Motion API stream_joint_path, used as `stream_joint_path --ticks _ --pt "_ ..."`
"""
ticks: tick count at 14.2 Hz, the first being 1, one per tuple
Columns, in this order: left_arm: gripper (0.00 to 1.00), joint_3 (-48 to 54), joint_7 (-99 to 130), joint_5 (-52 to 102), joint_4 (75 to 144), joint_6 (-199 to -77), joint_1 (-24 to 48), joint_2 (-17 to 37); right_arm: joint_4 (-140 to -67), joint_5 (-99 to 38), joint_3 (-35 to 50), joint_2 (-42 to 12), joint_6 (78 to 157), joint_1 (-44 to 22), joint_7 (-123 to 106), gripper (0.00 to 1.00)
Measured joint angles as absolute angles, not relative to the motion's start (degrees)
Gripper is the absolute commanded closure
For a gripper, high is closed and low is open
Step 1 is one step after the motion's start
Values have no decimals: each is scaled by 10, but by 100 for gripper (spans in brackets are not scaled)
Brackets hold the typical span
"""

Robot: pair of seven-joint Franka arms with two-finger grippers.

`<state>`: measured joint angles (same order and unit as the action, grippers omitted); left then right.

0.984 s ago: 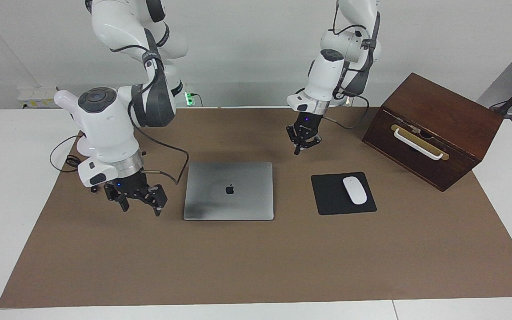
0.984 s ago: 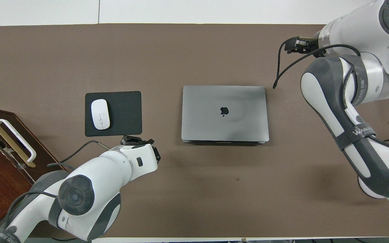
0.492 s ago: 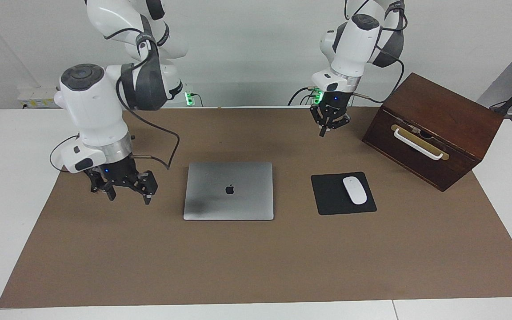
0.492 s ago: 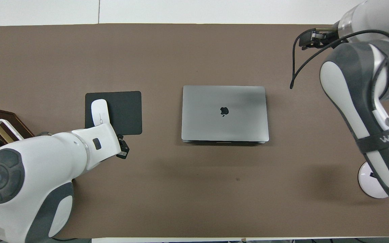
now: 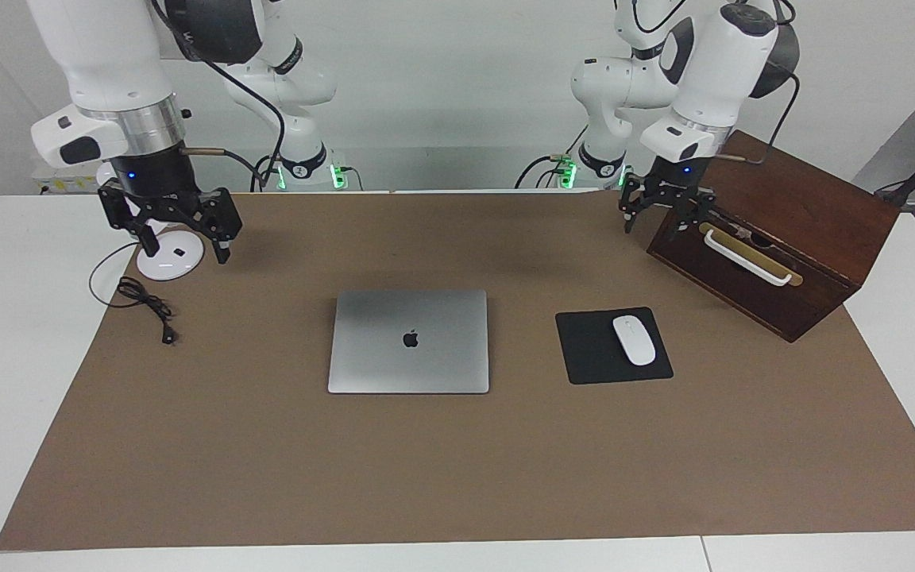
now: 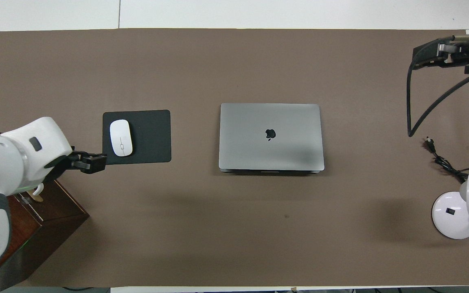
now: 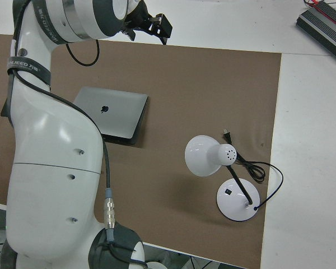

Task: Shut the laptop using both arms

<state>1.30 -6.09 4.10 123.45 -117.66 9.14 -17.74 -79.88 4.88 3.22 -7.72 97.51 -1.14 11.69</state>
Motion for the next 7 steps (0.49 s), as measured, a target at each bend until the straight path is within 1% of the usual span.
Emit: stream_joint_path --ticks 3,5,7 --pt "0 13 -61 41 1185 -1141 30 -171 -932 46 32 -34 1073 3 101 0" --pt "0 13 -61 40 1133 -1108 -1 -153 -962 46 32 -18 1089 4 97 0" --pt "0 13 -62 31 1066 -1074 -18 -119 -968 46 32 -5 1079 4 96 0"
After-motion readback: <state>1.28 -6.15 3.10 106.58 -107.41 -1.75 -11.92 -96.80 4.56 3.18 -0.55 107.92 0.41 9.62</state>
